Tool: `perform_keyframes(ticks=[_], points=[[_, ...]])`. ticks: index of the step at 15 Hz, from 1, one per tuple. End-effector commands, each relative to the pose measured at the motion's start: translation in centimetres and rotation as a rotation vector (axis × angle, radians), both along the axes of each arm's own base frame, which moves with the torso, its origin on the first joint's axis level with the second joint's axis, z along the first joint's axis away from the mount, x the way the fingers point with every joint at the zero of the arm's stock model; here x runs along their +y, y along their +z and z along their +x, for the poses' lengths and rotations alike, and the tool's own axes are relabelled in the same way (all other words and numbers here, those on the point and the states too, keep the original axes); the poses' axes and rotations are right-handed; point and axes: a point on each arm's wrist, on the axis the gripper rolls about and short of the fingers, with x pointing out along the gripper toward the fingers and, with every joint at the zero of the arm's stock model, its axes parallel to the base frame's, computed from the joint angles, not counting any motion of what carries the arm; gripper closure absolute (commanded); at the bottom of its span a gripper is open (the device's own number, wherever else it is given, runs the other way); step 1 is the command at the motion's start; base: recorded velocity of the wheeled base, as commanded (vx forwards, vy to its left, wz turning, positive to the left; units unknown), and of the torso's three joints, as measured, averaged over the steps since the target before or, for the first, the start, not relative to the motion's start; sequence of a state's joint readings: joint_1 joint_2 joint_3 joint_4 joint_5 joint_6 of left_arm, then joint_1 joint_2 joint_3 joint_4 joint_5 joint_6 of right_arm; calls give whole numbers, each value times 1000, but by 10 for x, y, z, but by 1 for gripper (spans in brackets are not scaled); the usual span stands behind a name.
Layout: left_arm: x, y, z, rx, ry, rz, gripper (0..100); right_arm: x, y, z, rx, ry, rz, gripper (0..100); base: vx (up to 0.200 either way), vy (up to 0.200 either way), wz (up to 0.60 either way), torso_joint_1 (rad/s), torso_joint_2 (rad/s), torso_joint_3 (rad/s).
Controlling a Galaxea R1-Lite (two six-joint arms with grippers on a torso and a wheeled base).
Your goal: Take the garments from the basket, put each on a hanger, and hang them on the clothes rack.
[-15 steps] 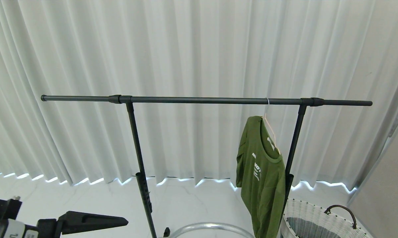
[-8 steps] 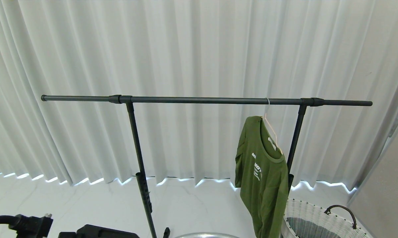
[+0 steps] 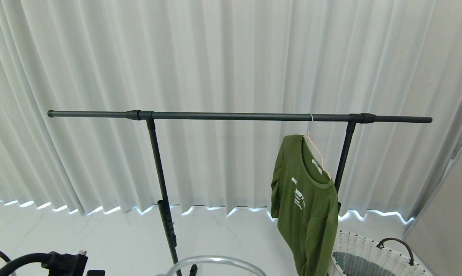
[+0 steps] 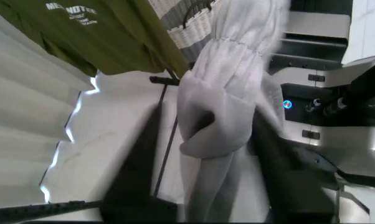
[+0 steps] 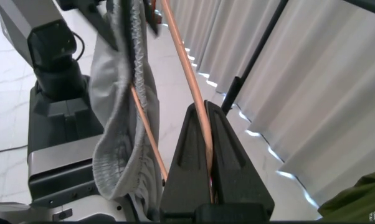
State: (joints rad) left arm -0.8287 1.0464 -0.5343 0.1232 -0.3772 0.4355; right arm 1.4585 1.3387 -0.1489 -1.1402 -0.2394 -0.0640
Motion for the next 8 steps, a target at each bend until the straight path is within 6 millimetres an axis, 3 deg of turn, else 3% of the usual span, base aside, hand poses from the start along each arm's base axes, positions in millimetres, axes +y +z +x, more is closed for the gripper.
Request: perform_keyframes(ticks=[1, 5, 6, 8], points=[[1, -2, -2, 3, -6, 3, 100, 0, 2, 0, -1, -1, 8, 100, 0, 0, 0, 0, 0, 0], [1, -2, -2, 1, -5, 3, 100, 1, 3, 0, -2, 2, 13, 100, 0, 0, 0, 0, 0, 0], [1, -2, -2, 2, -5, 4, 100, 1, 2, 0, -1, 3, 11, 0, 0, 0, 0, 0, 0, 0], [1, -2, -1, -1, 4, 8, 100, 1, 2, 0, -4, 4, 10, 0, 0, 0, 0, 0, 0, 0]])
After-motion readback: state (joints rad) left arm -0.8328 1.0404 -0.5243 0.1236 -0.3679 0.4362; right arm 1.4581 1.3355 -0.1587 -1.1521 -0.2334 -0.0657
